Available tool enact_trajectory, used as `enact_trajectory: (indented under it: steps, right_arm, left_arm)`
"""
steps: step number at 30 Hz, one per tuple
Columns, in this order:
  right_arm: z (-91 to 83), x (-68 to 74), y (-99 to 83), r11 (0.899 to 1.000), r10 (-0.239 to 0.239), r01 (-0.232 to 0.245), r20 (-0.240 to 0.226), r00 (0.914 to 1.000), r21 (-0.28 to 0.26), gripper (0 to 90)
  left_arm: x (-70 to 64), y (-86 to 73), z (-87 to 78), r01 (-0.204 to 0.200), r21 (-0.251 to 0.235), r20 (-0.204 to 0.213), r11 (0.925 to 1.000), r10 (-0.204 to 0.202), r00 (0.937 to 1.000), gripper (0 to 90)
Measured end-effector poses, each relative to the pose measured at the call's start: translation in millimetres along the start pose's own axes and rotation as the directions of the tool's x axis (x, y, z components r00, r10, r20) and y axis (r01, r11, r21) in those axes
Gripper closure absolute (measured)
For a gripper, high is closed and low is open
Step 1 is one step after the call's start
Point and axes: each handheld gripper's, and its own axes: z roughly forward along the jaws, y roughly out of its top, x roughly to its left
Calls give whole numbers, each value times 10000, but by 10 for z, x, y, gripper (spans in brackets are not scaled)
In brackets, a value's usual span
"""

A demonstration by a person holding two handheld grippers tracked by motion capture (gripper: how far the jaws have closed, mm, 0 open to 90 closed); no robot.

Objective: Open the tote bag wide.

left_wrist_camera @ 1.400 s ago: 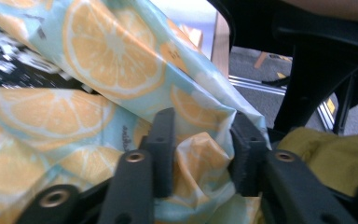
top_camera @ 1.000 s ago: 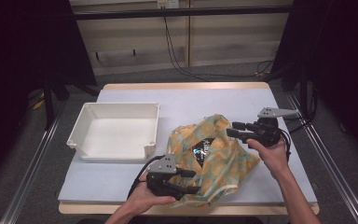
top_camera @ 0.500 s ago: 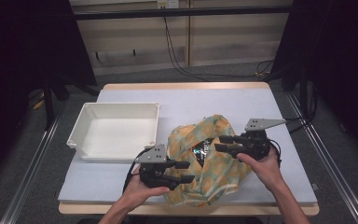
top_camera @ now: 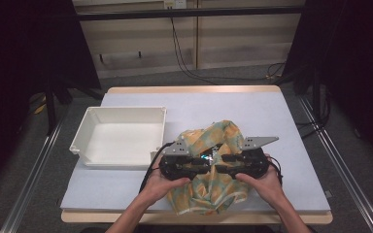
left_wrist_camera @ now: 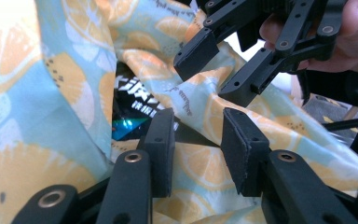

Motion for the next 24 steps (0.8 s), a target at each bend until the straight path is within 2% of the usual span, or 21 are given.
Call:
enact_trajectory:
  steps: [4, 5, 6, 8, 9, 12, 13, 14, 16, 18, 21, 24]
  right_arm:
    - [39, -2, -33, 9999, -11, 11, 66, 10000, 102, 581]
    - [49, -5, -54, 9999, 90, -90, 18, 10000, 105, 681]
    - [49, -5, -54, 9999, 90, -90, 18, 10000, 105, 681]
    - [33, -2, -67, 10000, 15, -15, -19, 10000, 82, 866]
    - [17, 0, -77, 10000, -49, 49, 23, 10000, 37, 900]
    - [-72, -6, -129, 9998, 27, -26, 38, 10000, -202, 900]
    - [-171, -21, -194, 9986, 206, -201, 79, 9998, -495, 900]
    - [-171, -21, -194, 9986, 206, -201, 79, 9998, -495, 900]
    - [-283, -42, -271, 9973, 403, -394, 126, 9991, -625, 900]
    - [-389, -60, -351, 9964, 549, -532, 243, 9982, -667, 900]
    - [-570, -83, -521, 9955, 791, -768, 410, 9960, -558, 900]
    - [-634, -100, -598, 9948, 887, -860, 491, 9948, -542, 900]
  left_arm:
    - [25, -64, 41, 165, -23, -47, 9999, -165, 9999, 646]
    - [33, -76, 50, 154, -18, -78, 9999, -154, 9998, 645]
    - [41, -83, 56, 207, -26, -80, 9998, -207, 9998, 645]
    - [59, -97, 63, 279, -32, -92, 9996, -280, 9996, 640]
    - [62, -104, 63, 331, -69, -130, 9994, -332, 9994, 639]
    - [68, -112, 54, 310, -36, -129, 9995, -310, 9994, 624]
    - [69, -115, 54, 344, -22, -151, 9994, -344, 9993, 620]
    - [69, -115, 54, 344, -22, -151, 9994, -344, 9993, 614]
    - [68, -118, 58, 420, -62, -188, 9991, -421, 9989, 609]
    - [73, -116, 56, 275, -4, -144, 9996, -275, 9995, 598]
    - [67, -126, 49, 406, -25, -243, 9992, -407, 9989, 579]
    - [73, -127, 38, 425, 24, -284, 9991, -424, 9987, 576]
